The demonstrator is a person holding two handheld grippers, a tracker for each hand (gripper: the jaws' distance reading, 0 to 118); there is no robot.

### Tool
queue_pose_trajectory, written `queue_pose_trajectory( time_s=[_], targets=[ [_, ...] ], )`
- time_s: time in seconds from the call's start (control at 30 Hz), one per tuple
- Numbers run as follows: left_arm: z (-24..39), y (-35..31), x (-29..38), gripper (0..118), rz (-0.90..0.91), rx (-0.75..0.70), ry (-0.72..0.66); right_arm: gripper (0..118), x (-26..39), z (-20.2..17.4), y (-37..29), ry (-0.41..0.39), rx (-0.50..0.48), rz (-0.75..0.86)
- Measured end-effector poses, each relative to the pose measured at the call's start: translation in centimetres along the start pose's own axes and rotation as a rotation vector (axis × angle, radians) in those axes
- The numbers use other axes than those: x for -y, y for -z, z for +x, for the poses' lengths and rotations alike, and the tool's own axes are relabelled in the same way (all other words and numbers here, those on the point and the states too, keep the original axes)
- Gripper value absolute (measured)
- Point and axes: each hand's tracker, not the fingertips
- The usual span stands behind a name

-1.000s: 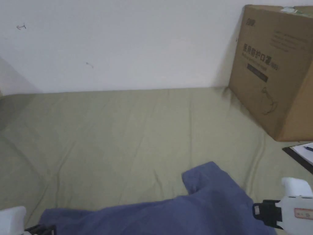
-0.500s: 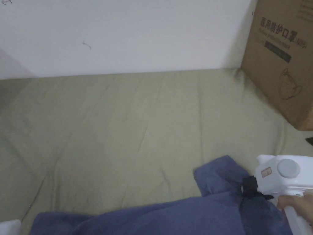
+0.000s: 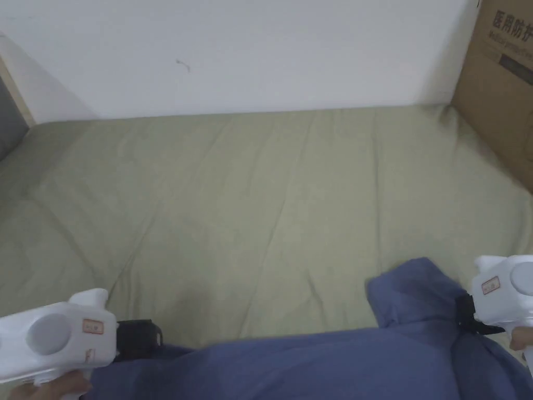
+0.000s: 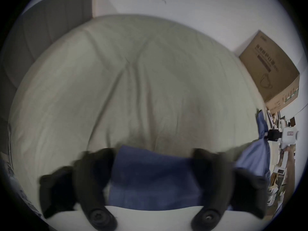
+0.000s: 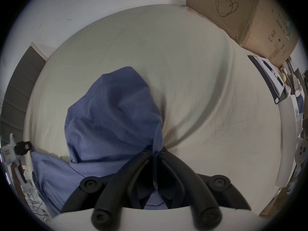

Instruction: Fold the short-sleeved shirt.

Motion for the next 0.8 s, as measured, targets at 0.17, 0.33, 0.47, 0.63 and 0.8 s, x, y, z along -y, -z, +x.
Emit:
queue_pose_trajectory(
  time_s=[0.17,0.33,0.47,0.63,0.8],
  targets=[
    [2.3,0.1,0.6,64,0.009,-0.149,0.093,2,0.0,-0.4,-0.5,-0.024,0.019,0.008],
    [1.2,-2.9,-0.6,1,0.007,-0.06,0.053,2,0.4,0.1,-5.8,-0.009,-0.045,0.108],
    [1.4,-7.6,0.7,1,0.075,-0.038,0.082,2,2.5,0.4,-12.3,-0.074,-0.067,0.196],
    [0.5,-14.4,4.3,1,0.167,-0.011,0.141,2,10.1,1.7,-18.5,-0.113,-0.097,0.239],
    [-0.4,-16.7,10.7,1,0.188,-0.02,0.152,2,20.5,2.2,-17.1,-0.145,-0.102,0.105]
  ],
)
